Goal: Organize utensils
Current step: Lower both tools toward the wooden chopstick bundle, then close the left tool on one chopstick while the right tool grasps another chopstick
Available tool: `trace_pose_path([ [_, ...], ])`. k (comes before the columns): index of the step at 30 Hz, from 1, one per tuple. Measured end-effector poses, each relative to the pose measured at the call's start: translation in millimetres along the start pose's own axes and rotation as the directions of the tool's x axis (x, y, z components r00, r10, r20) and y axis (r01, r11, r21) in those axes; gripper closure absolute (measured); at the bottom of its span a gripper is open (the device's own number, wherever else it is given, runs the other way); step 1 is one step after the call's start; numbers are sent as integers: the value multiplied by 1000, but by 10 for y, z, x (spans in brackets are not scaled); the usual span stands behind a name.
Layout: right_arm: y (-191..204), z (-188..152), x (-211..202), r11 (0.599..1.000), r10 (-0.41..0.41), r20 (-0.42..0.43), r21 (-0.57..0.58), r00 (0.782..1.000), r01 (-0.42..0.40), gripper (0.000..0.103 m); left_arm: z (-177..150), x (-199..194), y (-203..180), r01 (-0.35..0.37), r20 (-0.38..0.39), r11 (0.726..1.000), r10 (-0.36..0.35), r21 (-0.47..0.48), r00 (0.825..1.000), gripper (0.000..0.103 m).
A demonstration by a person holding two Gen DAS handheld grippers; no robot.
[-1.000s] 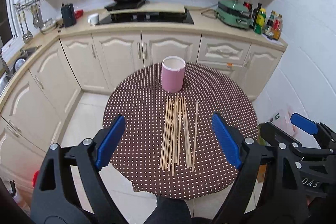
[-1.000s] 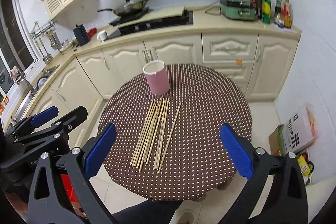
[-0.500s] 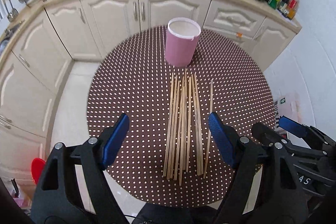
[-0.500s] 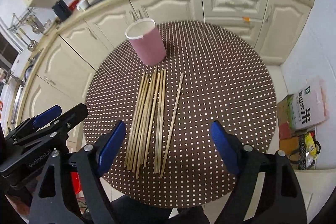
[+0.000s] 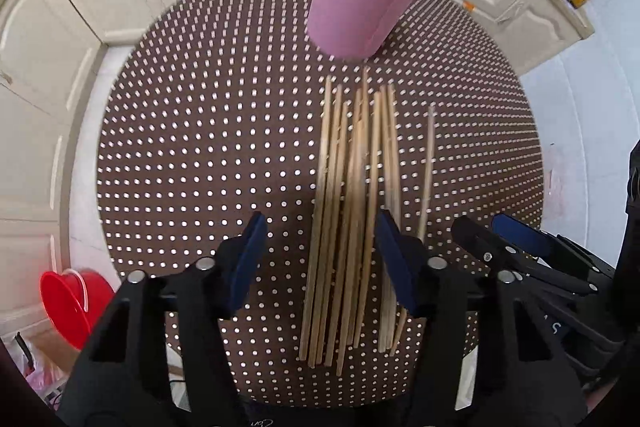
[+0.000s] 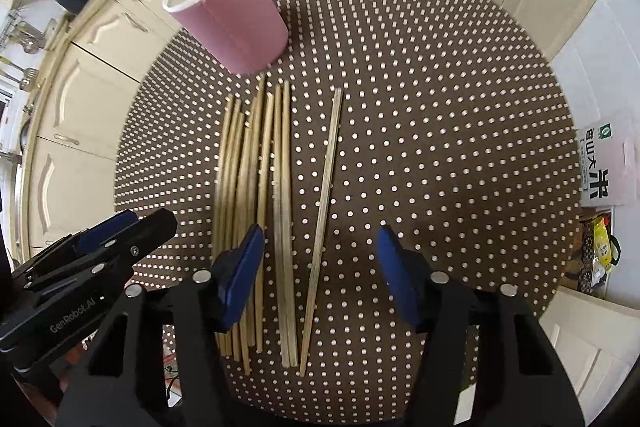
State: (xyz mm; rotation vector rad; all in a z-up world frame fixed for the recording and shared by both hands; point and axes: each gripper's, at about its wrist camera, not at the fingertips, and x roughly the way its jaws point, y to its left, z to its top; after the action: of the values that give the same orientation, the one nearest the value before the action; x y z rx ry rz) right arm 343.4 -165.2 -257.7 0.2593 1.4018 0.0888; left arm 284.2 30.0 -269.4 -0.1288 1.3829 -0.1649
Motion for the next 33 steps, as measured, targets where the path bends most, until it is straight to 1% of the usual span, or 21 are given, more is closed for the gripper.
trace_pose_path([
  [2, 8, 27, 74, 1000, -1, -18, 9, 1000, 2, 52, 60, 107, 57, 2, -22, 1000, -2, -14, 1000, 53],
  [5, -4, 61, 163, 1000, -12, -36, 21, 999, 13, 54, 126, 253, 118, 3, -46, 999, -5, -31, 999, 57],
  [7, -21, 73, 210, 999, -22, -45, 28, 999, 23, 55, 162, 332, 127, -2, -57, 1000, 1, -30, 998, 58],
  [10, -30, 116, 314, 999, -39, -64, 31, 997, 41, 57, 222, 443, 113, -14, -66, 1000, 14, -3, 998, 58],
  [14, -39, 163, 476, 998, -37, -85, 52, 996, 41, 63, 291, 565, 84, -37, -83, 999, 38, 21, 996, 61],
  [16, -41, 175, 527, 998, -34, -91, 53, 995, 39, 64, 328, 608, 81, -35, -89, 999, 38, 25, 995, 61],
  [19, -22, 195, 609, 998, -51, -96, 36, 994, 54, 65, 357, 681, 71, -37, -105, 999, 40, 30, 994, 61],
  [21, 15, 216, 667, 998, -58, -99, 31, 993, 62, 65, 436, 743, 78, -43, -111, 999, 46, 27, 993, 61],
  [24, 156, 351, 761, 996, -82, -106, 22, 991, 85, 66, 481, 797, 68, -45, -109, 999, 47, 23, 993, 61],
  [26, 198, 417, 805, 994, -108, -111, 9, 988, 109, 69, 517, 824, 43, -57, -107, 998, 60, 28, 993, 61],
  [28, 242, 432, 825, 991, -131, -115, -14, 985, 131, 71, 576, 861, -37, -84, -107, 996, 88, 38, 990, 61],
  [30, 257, 442, 861, 988, -156, -110, -25, 982, 154, 76, 620, 907, -137, -121, -106, 991, 126, 48, 986, 61],
  [32, 264, 458, 887, 985, -170, -103, -32, 980, 168, 86, 674, 932, -219, -152, -99, 987, 157, 56, 983, 62],
  [33, 253, 473, 902, 986, -165, -101, -31, 981, 162, 88, 697, 942, -237, -162, -92, 985, 167, 60, 982, 65],
])
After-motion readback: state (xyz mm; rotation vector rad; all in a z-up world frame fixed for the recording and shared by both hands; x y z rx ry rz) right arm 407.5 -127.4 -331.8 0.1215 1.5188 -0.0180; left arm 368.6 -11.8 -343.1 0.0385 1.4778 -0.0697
